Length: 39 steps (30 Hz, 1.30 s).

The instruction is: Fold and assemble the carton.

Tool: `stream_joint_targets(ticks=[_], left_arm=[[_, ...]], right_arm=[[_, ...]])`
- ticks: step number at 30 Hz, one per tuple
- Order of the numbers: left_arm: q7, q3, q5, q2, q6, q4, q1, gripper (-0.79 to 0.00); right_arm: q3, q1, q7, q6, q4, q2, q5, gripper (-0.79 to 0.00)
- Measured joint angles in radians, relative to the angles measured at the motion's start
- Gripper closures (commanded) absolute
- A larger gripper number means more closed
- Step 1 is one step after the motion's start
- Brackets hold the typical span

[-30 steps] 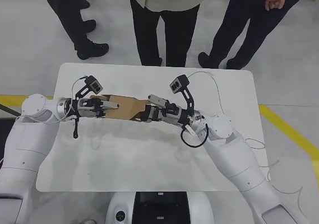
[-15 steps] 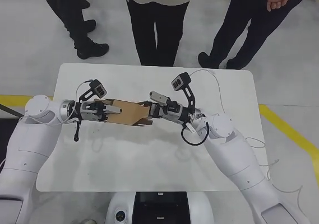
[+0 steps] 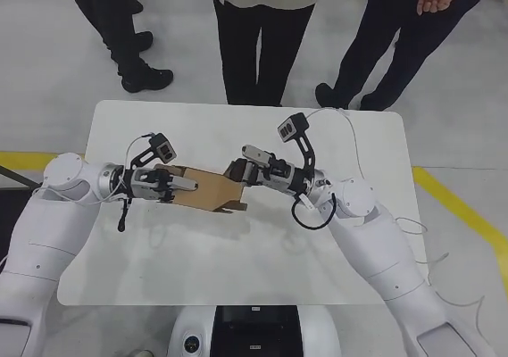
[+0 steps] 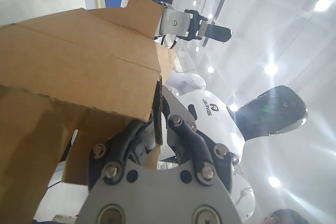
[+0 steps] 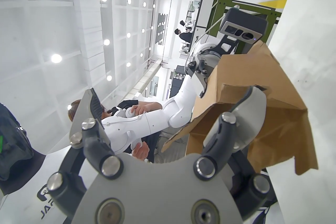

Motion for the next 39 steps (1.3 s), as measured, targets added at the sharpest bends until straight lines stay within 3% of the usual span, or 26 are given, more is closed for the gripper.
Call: stream_joint_targets(ticks=[18, 31, 39], left_arm=[[0.000, 0.098, -0.037, 0.045, 0.005, -0.037, -0.018, 0.000], [0.000, 0.136, -0.072, 0.059, -0.044, -0.004, -0.052, 0.000], [0.004, 0.114, -0.095, 0.059, -0.087, 0.051, -0.062, 0.000]], right_arm=[[-0.018, 0.023, 0.030, -0.033, 0.053, -0.010, 0.020, -0.785], [-0.037, 0.035, 0.031, -0.033, 0.067, -0.020, 0.040, -0.785], [0.014, 0.012, -0.022, -0.060, 0.061, -0.012, 0.016, -0.785]])
